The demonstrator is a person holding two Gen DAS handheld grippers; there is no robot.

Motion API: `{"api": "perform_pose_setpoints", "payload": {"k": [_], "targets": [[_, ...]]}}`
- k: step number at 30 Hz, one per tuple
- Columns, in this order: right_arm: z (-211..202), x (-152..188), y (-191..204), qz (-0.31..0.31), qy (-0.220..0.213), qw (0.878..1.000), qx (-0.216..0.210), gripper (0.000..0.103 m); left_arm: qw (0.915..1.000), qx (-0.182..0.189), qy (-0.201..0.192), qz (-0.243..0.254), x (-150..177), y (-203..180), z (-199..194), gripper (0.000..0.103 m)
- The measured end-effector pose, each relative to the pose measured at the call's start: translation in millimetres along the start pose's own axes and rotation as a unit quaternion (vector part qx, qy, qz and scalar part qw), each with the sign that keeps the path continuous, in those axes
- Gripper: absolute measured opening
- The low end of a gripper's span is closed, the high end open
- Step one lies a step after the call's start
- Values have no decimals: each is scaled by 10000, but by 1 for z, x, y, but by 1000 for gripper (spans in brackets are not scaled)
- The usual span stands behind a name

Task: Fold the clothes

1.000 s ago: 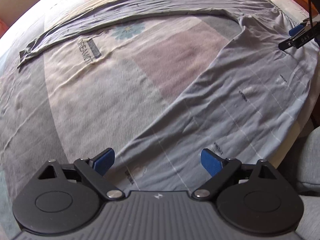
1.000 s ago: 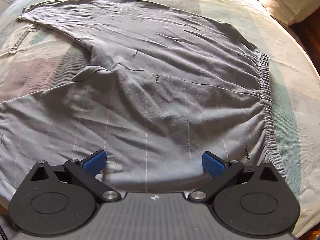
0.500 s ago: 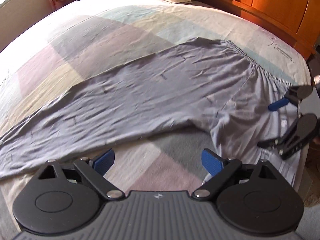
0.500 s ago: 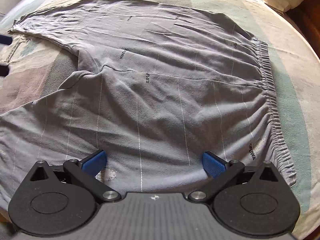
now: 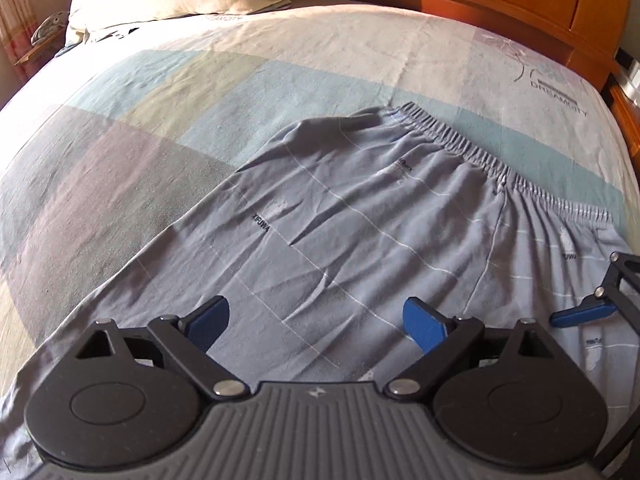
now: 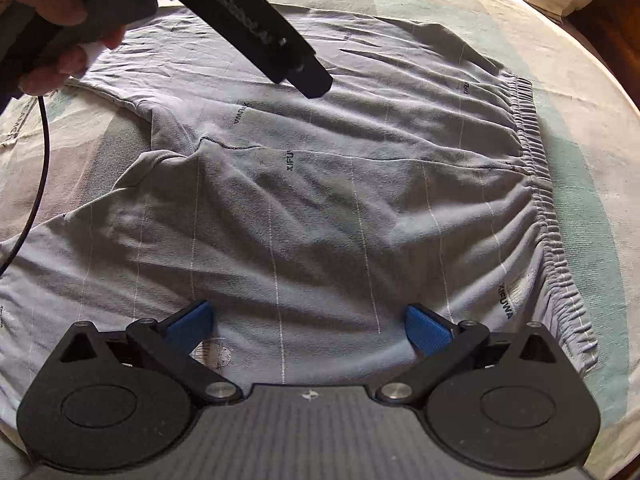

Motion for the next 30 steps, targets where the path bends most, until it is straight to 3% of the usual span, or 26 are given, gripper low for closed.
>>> {"api": "perform_pose_setpoints", "payload": {"k": [3,7,10,13,16,18,21,23,26,30], "targets": [[-7,-1,1,-7,-260,9997,44,103,9998,-45,133,-154,14,17,9,97],[-39,-9,-4,45,-1006,9949,33,103,9989,-59,263,-372,14,33,5,95],[-46,-3,-22,192,-1018,9943,269,103,9990,213,90,-385,-5,25,0,94],[-42,10,-44,393,-854,9947,424,103,9986,527,-63,52,-21,2,11,94],[-42,33,-69,458,-719,9947,583,103,9978,339,-17,568,-18,2,30,97],[-45,41,-76,344,-658,9954,599,103,9987,228,34,463,-15,17,38,103],[-52,43,-77,176,-535,9964,638,103,9994,194,222,170,-22,29,37,100],[-55,35,-72,222,-628,9956,658,103,9990,405,135,113,-33,21,32,98],[-52,24,-63,358,-786,9942,648,103,9935,1134,-9,-65,-52,-11,27,99],[-40,19,-52,545,-818,9931,640,103,9785,1990,9,-535,-66,-51,40,99]]}}
Point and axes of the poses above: each gripper's, at about its wrist camera, not at the fingertips, and z roughly the way its jaws point, y to its left, x to its underside, the point moved 10 cm from there along z, roughly the way its jaws point, and after that the axes turned 14 degrees about -y, right-handed, at the moved point
